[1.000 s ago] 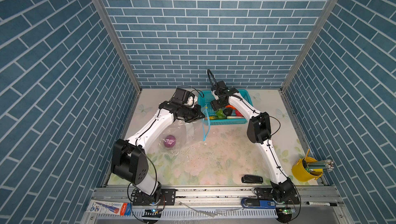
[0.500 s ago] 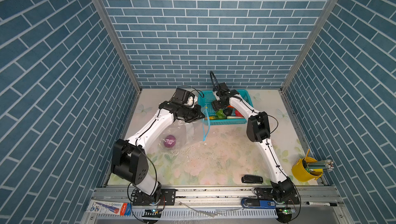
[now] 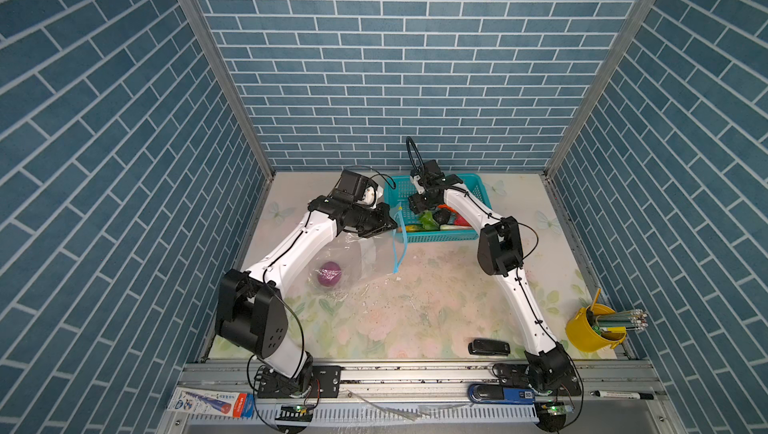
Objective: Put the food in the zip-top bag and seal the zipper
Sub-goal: 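Lower the right gripper onto the yellow potato in the basket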
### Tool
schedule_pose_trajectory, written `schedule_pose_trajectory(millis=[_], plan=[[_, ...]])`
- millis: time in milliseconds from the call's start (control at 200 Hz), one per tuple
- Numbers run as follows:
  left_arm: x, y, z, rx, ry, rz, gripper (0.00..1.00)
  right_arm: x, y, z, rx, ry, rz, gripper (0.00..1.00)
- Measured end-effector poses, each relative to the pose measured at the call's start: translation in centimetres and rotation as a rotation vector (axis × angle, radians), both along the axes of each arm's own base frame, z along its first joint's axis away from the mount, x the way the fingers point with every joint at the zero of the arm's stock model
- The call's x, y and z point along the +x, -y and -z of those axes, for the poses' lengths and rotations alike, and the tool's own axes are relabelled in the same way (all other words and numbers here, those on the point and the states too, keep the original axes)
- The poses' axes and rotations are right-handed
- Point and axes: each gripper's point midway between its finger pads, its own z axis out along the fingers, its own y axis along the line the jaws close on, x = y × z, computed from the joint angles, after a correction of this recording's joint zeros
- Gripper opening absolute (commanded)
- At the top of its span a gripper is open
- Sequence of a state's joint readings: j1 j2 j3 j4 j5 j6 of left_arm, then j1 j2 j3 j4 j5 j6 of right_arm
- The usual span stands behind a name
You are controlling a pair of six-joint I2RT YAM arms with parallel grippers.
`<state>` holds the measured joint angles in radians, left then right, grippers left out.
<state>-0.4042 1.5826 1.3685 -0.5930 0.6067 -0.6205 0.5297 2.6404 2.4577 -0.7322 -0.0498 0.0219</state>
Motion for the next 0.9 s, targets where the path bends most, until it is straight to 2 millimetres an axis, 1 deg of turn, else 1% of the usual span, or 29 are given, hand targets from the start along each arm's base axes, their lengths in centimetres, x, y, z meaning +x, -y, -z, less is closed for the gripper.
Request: schedule_pose_trajectory(millis=[200,345,455,730,900], plan=[[0.0,0.0,0.0,0.001,0.0,0.001,0.0,-0.1,-0.1,-0.1,0.006,-0.003,-0.004,0.64],[0.0,0.0,0.0,0.002,0.002,0.002,0.0,-0.2,0.0,-0.6,0.011,0.001,-0.005,0.62],[0.0,0.0,0.0,0.002,0.003,0.002,0.0,-0.5,0.1,-1.6,0.016,0.009,-0.005,0.61],[-0.1,0.0,0.3,0.003,-0.002,0.002,0.0,-0.8,0.4,-5.1,0.042,0.052,-0.002,0.58],[-0.1,0.0,0.3,0.003,-0.002,0.002,0.0,-1.2,0.7,-5.9,0.046,0.057,0.004,0.57]])
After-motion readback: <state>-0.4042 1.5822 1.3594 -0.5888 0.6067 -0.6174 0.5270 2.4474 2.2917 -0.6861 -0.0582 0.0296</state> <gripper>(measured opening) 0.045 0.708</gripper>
